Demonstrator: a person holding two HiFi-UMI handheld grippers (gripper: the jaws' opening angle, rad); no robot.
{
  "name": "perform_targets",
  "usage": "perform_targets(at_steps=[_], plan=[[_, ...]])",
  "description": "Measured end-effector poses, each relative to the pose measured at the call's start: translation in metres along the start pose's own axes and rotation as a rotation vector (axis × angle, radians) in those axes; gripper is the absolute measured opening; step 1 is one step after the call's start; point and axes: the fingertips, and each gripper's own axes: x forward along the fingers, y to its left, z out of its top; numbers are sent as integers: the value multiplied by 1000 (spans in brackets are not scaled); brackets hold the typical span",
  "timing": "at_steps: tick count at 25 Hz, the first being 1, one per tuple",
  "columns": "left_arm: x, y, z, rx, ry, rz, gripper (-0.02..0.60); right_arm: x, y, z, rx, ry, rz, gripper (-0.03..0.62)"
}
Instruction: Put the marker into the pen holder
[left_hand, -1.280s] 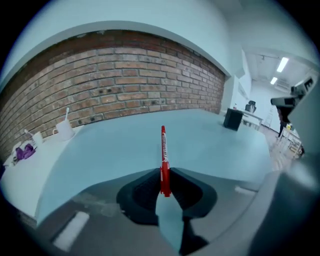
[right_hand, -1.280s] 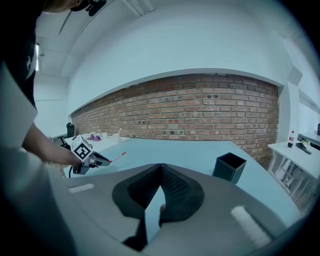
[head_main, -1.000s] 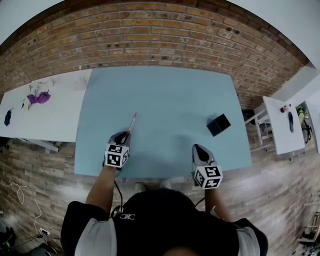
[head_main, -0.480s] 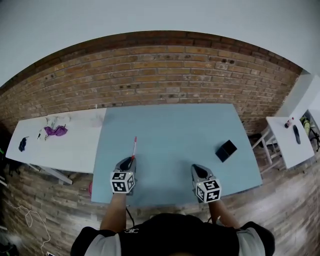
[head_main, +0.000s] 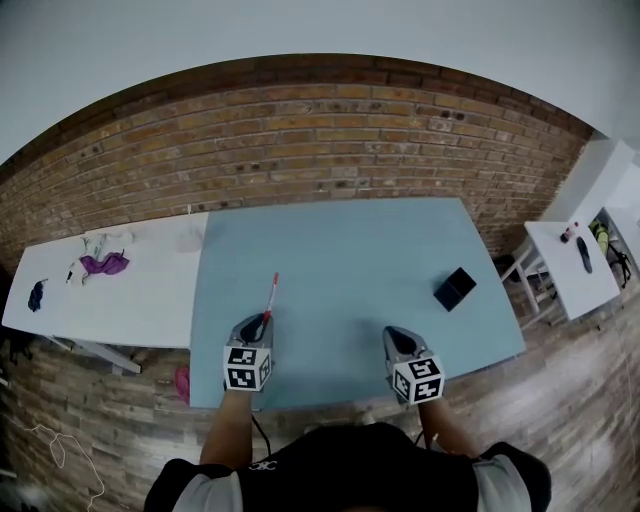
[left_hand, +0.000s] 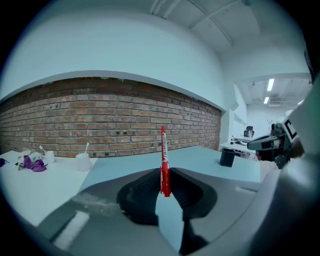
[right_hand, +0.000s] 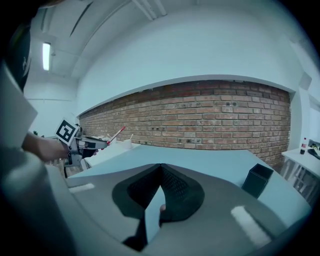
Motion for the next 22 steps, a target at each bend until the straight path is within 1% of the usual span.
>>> perform_targets(at_steps=[3, 6, 9, 12, 15, 19, 22], plan=[[-3, 2, -6, 34, 6, -24, 69, 0, 5, -3, 34, -6, -40, 5], [-1, 5, -13, 44, 16, -34, 69, -2, 12, -2, 25, -2, -52, 5], [1, 5, -15, 37, 5, -37, 69, -7, 10, -3, -6, 17, -60, 5], [4, 5, -13, 11, -13, -28, 69, -6, 2, 2, -11, 14, -59, 4], [7, 7, -14, -12, -15, -8, 69, 0, 1, 9, -41, 10, -34, 5], [13, 1, -14, -33, -21, 33, 69, 9, -7, 14, -83, 10, 20, 5], [19, -9, -14, -31, -12, 72, 69, 12, -17, 19, -107, 6, 66, 4]])
